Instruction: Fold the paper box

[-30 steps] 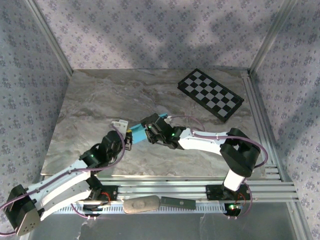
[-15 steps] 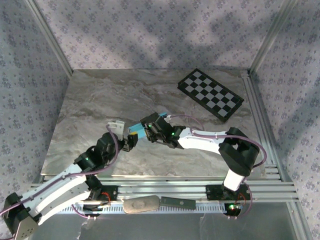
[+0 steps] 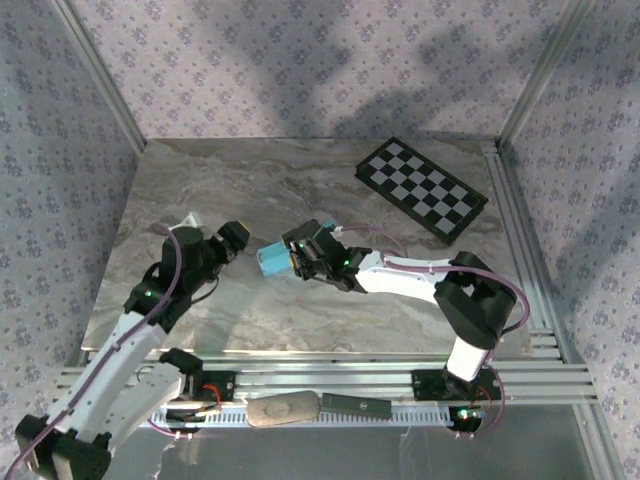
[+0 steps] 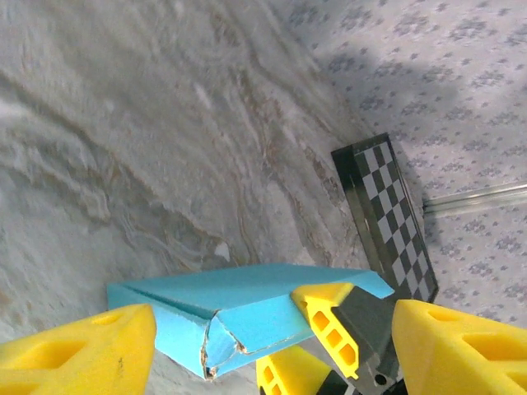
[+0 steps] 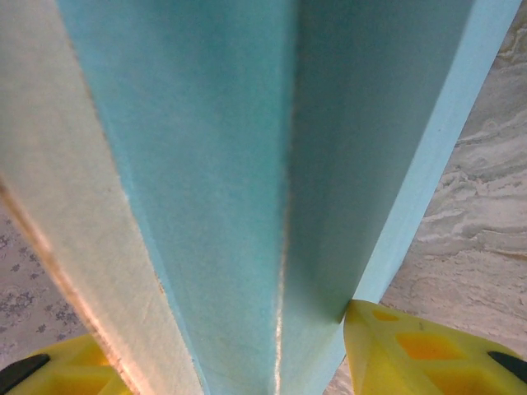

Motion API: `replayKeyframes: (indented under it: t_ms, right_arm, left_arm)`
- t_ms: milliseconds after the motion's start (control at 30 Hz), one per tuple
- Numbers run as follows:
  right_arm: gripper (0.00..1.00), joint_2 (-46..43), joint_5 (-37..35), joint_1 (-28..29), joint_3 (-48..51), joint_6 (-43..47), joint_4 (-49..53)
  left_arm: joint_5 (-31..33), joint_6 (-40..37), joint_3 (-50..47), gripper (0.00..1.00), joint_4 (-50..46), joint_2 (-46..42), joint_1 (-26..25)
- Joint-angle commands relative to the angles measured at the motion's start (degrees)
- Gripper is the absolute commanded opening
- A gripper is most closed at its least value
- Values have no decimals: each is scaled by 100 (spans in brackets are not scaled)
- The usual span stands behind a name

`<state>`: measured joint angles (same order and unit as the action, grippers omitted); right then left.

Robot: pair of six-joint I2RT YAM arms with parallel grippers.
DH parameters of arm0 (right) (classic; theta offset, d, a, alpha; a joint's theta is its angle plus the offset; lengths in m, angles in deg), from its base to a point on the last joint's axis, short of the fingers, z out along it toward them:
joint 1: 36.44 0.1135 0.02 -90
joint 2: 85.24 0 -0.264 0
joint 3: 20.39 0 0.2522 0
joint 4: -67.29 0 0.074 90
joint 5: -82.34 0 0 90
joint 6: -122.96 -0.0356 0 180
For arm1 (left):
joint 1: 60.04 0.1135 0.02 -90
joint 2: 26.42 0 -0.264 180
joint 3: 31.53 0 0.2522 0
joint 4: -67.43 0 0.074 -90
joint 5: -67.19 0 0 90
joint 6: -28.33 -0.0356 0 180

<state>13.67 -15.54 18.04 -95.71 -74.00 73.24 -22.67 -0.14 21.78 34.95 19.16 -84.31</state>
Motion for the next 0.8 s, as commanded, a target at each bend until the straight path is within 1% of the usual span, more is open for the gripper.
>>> replayKeyframes:
  t_ms: [0,100,167,200,233,333,367,500,767]
  right_arm:
    - [51,170,78,-85,-156,-62,244]
    - [51,238,153,-149,-185,-61,224]
    - [51,298,215,-183,-222,-53,196]
    - [51,316,247,-191,-239,-40,193]
    - [51,337,284,-209,-259,-36,199]
    - [51,368,318,-235,-286,-20,206]
    - [51,365,318,-236,-286,-19,212]
    - [51,385,345,-279,-304,-18,212]
    - [50,455,392,-316,-384,8,229]
  left_arm:
    - [-1111,775,-47,72,519,506,176]
    - [-1408,993,-203,64,1156,908,212]
    - [-1547,1031,-238,61,1380,1134,246]
    - [-1609,1044,-253,57,1468,1211,271]
    - [-1660,1044,-263,51,1527,1277,310]
    - [-1694,1007,-273,45,1561,1293,450]
    - [-1685,963,-255,43,1501,1266,491]
    - [-1693,784,-171,33,1263,1184,563]
    - [-1903,787,-220,28,1186,1125,608]
